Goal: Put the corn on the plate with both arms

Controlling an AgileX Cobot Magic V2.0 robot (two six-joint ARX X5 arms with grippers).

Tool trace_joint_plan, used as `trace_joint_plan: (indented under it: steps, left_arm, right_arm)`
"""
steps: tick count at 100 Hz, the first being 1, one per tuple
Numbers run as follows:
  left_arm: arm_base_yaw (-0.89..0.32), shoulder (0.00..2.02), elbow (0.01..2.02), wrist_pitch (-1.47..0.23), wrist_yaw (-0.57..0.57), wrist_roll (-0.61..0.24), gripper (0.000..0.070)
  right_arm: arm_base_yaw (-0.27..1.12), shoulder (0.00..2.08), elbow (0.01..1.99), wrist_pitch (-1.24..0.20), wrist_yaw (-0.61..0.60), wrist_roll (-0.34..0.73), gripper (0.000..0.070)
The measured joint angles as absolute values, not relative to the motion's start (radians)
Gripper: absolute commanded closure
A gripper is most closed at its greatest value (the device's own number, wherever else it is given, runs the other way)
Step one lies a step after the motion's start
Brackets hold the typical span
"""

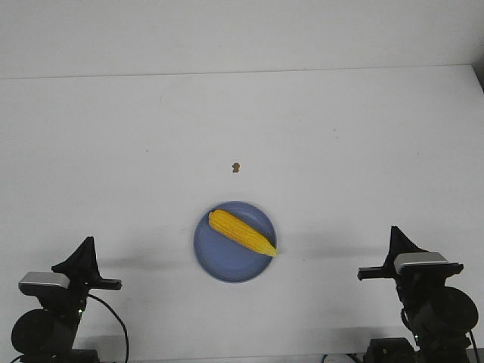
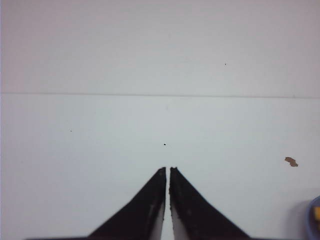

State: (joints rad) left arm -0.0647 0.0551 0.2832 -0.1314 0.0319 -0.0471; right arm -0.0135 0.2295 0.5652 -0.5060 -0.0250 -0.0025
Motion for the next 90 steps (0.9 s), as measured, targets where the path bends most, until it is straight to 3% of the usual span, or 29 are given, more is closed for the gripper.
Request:
trace_joint_plan:
  steps: [23, 55, 90]
  left_arm:
    - [-0.063, 0.006, 0.161, -0.111, 0.032, -0.046, 0.0688]
    - [-0.042, 0.006, 0.034, 0.06, 0.032, -0.043, 0.0688]
    - [-0.033, 0.004, 0.034, 0.112, 0.032, -0.043, 0.0688]
  right_arm:
    - [-0.014, 0.229, 0.565, -0.505, -0.025, -0.002, 0.0687]
    - [-0.014, 0.229, 0.565, -0.505, -0.025, -0.002, 0.0687]
    - [-0.014, 0.229, 0.565, -0.505, -0.025, -0.002, 0.0687]
